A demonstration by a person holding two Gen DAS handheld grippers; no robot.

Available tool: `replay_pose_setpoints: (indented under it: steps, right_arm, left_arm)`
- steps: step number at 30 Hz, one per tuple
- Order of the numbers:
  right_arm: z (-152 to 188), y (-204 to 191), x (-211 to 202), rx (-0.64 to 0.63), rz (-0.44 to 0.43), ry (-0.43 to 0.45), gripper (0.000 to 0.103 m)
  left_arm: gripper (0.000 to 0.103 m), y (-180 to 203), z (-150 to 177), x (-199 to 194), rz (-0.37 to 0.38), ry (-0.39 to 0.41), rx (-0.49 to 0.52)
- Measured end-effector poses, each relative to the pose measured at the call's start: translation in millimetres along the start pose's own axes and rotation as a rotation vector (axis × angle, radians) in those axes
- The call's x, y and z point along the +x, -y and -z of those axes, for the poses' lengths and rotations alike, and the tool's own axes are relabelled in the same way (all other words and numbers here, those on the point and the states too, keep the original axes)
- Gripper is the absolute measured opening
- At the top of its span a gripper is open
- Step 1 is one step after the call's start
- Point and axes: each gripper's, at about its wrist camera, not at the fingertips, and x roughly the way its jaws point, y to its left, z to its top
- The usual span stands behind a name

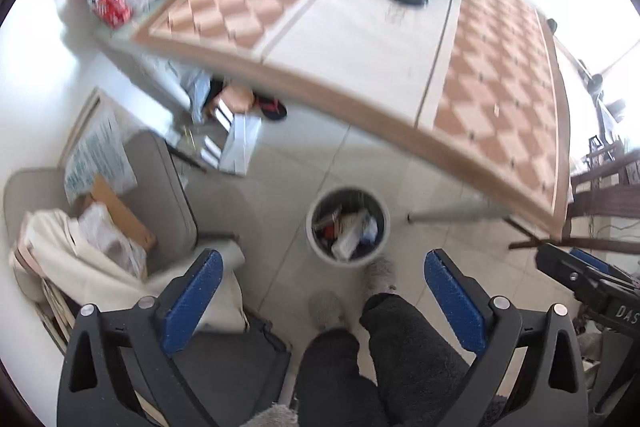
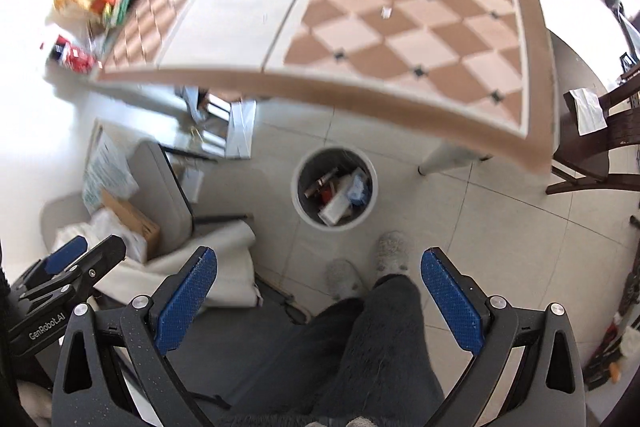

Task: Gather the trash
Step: 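Move both tools back from the bin to the table, then grasp the black round lid with the left gripper while the right gripper grasps the green-blue snack bag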

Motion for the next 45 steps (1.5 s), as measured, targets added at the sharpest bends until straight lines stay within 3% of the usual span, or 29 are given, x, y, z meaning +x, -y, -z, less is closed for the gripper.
replay_pose_setpoints:
  steps: [6, 12, 19, 25, 32, 35, 36, 38, 39, 41, 45]
  right_arm:
    - [-78.5, 18.0, -34.0, 0.057, -0.006, 0.071, 0.103]
    - [-210.0, 53.9, -25.9, 0.152, -0.055, 0.087, 0.103]
    - [-389.0, 84.5, 46.7, 0.341, -0.202, 0.009, 0.103]
    - [-502.4, 70.1, 136.5, 0.450, -0.293, -0.081, 0.103]
    - [-556.9, 33.6, 198.1, 0.494, -0.318, -0.114, 0.078]
    - [-570.7, 19.6, 203.8, 0.477, -0.297, -0.091, 0.060]
    - [-575.3, 14.9, 204.9, 0.457, -0.303, -0.086, 0.037]
    - [-579.2, 9.9, 203.2, 0.434, -0.294, -0.077, 0.035]
    - [-581.2, 9.3, 199.6, 0.415, -0.292, -0.057, 0.026]
    - [-581.7, 14.3, 189.2, 0.375, -0.268, -0.027, 0.022]
    - [-580.7, 49.1, 160.4, 0.315, -0.241, 0.010, 0.018]
  left_arm:
    - [0.103, 19.4, -86.0, 1.5, -0.068, 0.048, -0.018]
    - [0.103, 39.0, -180.8, 26.9, -0.156, 0.054, -0.112]
    - [0.103, 60.1, -284.6, 100.7, -0.283, -0.043, -0.238]
    - [0.103, 51.8, -331.5, 145.6, -0.361, -0.116, -0.293]
    - [0.103, 45.0, -350.0, 172.3, -0.390, -0.181, -0.344]
    - [0.103, 46.9, -352.0, 176.2, -0.393, -0.196, -0.343]
    - [0.103, 48.0, -352.9, 177.0, -0.391, -0.199, -0.340]
    - [0.103, 52.0, -355.8, 177.4, -0.385, -0.202, -0.331]
    - [0.103, 55.0, -357.5, 177.1, -0.378, -0.202, -0.325]
    - [0.103, 63.2, -360.8, 176.2, -0.350, -0.201, -0.314]
    - [0.103, 84.5, -369.1, 178.1, -0.189, -0.202, -0.290]
